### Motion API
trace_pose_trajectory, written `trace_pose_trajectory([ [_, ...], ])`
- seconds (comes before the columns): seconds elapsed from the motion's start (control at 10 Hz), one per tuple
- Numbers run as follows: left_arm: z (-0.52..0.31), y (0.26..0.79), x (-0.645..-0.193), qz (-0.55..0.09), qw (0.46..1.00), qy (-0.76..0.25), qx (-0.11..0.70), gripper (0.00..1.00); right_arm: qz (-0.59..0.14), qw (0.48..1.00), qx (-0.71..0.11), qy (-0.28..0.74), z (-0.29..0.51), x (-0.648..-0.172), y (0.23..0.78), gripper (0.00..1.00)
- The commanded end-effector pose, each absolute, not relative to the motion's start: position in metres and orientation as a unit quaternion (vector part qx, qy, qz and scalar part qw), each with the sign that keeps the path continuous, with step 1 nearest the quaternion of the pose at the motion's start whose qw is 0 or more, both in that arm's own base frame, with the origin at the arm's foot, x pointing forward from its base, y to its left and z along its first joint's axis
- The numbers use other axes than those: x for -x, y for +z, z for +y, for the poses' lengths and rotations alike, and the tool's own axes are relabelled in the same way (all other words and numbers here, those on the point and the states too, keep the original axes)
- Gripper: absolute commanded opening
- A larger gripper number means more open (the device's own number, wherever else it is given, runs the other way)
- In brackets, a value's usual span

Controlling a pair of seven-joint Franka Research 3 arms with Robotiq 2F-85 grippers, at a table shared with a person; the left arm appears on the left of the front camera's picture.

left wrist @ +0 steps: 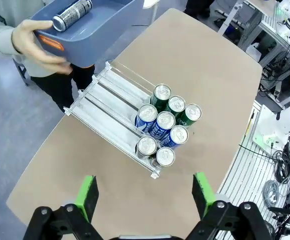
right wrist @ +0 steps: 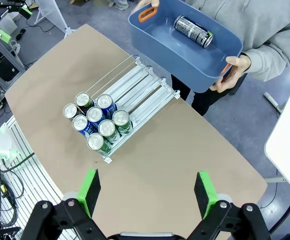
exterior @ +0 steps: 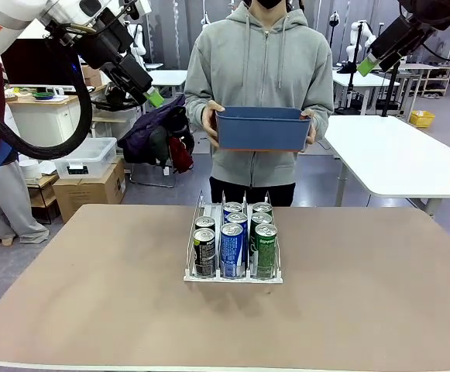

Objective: Fill the beverage cans into the dispenser.
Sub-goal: Pick up the Pepsi coke handed by the human.

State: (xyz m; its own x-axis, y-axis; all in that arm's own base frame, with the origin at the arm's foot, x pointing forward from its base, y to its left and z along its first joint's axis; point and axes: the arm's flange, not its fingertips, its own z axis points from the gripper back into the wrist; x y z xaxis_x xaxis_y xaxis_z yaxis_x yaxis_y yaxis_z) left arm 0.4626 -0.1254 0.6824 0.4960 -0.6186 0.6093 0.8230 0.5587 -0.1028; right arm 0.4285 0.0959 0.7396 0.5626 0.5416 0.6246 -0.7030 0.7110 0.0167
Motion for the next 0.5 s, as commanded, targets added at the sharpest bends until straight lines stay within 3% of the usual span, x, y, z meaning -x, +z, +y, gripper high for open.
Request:
trace_pose_trajectory([
  [0.0,-0.1229,0.6754,-0.4608,-0.306,0.845,-0.407,0.166,1.0,-0.304,0.87,-0.142,0.362,0.0953,-0.4279,0.7391,1.0],
  [0.1,-0.1254,0.6824,-0.4626,-0.263,0.843,-0.428,0.194,1.0,-0.304,0.87,-0.142,0.362,0.0953,-0.4279,0.7391,1.0],
  [0.4,-0.1254,0.6824,-0.4626,-0.263,0.843,-0.428,0.194,1.0,-0.304,0.87,-0.142,0.362,0.0953,-0.4279,0.7391,1.0],
])
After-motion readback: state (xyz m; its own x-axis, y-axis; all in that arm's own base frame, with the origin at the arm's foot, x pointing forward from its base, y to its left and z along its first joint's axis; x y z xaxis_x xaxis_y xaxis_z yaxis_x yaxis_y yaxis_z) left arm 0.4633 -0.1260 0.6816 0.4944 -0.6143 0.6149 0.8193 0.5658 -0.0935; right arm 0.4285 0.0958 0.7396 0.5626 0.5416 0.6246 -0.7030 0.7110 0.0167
